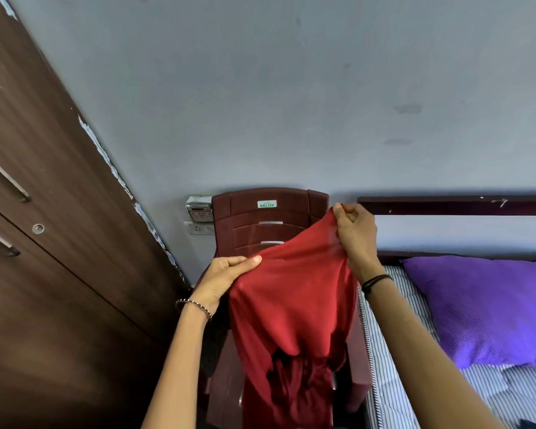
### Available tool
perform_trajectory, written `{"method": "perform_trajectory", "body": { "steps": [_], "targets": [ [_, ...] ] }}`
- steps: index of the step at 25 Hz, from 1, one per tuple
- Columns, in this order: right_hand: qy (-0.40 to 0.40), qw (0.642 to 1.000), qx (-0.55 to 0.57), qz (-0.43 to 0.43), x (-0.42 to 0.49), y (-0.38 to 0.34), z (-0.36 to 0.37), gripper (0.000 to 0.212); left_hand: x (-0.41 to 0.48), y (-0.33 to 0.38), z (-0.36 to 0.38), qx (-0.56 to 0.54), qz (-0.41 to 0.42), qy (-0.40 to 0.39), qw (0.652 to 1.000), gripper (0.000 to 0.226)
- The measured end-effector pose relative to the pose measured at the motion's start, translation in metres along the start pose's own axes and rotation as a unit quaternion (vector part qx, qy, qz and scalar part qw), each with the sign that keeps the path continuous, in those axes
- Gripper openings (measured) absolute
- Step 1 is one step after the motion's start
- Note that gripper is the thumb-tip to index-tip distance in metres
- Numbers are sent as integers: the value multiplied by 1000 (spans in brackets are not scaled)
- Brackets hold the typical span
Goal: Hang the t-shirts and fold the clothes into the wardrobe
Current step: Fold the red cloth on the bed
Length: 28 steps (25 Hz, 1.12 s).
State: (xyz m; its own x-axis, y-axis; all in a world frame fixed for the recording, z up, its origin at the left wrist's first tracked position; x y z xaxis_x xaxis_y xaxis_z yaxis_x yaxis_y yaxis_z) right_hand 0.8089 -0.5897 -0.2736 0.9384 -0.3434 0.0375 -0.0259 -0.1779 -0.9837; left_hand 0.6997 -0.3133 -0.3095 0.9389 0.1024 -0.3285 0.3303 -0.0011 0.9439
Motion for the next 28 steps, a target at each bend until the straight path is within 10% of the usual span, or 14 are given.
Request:
{"method": "perform_trajectory", "body": {
  "steps": [8, 19, 24, 28],
  "targets": [
    [-435, 896, 47, 70, -101, -19, 96, 60, 12, 65, 34, -44, 93, 64, 993, 18],
    [9, 961, 233, 148, -41, 37, 19, 33, -11, 26, -8, -28, 35, -43, 998, 44],
    [-169, 972, 143, 81, -62, 7, 51, 38, -2, 35, 2, -24, 67, 21, 997, 27],
    [-427, 900, 56, 69, -107, -18, 92, 37, 2, 49, 32, 6, 104, -11, 995, 20]
  ]
}}
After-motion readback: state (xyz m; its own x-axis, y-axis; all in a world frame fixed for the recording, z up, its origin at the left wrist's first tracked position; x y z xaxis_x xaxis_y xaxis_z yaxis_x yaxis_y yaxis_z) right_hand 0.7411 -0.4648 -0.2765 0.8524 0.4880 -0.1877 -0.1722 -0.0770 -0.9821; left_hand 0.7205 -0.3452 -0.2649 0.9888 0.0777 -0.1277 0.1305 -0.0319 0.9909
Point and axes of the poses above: each hand's wrist, its own x-axis towards the middle knuckle, its own z-axis out of the palm, y = z × x, the point moved 9 cm from there along x, towards the middle knuckle, and after that the axes turned 2 degrees about y, right-handed, at the moved point
